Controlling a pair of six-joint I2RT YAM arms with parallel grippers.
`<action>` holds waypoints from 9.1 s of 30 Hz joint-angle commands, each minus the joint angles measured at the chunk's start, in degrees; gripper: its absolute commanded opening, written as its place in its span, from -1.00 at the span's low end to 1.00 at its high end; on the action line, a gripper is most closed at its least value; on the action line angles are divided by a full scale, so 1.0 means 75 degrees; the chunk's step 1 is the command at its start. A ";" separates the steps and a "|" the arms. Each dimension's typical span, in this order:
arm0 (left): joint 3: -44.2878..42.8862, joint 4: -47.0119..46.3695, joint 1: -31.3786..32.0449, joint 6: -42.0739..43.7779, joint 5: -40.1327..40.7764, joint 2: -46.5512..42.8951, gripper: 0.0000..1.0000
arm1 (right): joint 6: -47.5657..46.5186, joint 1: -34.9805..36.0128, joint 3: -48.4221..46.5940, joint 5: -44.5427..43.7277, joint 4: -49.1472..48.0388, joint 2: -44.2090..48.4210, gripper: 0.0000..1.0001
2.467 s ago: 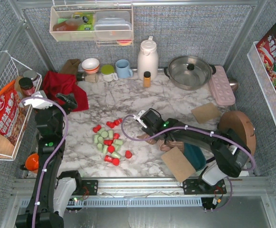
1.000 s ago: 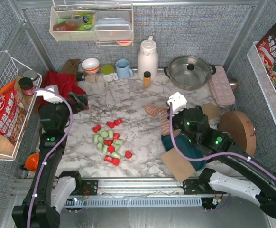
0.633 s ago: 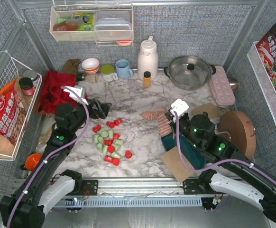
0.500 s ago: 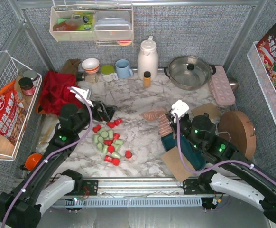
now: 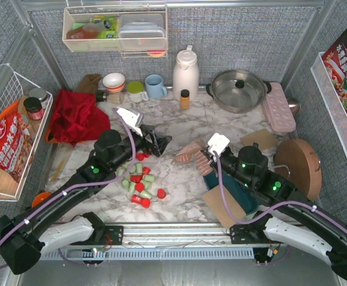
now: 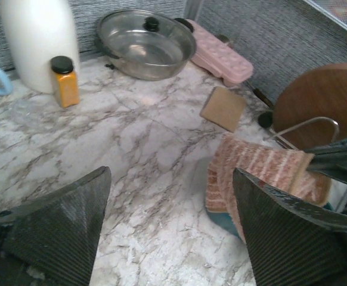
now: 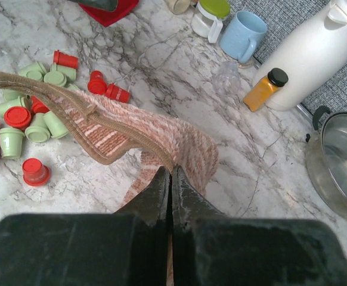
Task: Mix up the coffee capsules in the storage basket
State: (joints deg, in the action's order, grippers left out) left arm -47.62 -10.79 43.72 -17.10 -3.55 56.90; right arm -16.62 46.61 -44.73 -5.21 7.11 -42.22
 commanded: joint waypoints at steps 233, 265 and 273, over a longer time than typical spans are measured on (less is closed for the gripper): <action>-0.1146 0.2288 -0.5194 -0.0684 0.0052 0.1202 0.99 | 0.5057 -0.0978 0.0072 0.0483 0.3748 -0.2125 -1.00; -0.1127 0.2289 -0.5196 -0.0704 0.0044 0.1272 0.99 | 0.5675 -0.6467 -0.0114 -0.1758 -0.1770 -0.3884 -1.00; -0.1128 0.2273 -0.5191 -0.0787 -0.0089 0.1331 0.99 | 0.6216 -0.7096 0.0200 -0.0999 -0.2841 -0.4560 -0.41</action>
State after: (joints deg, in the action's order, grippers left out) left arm -56.01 8.69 4.78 -22.76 -3.22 66.70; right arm 26.13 -4.99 -42.09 -16.14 -8.86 -74.41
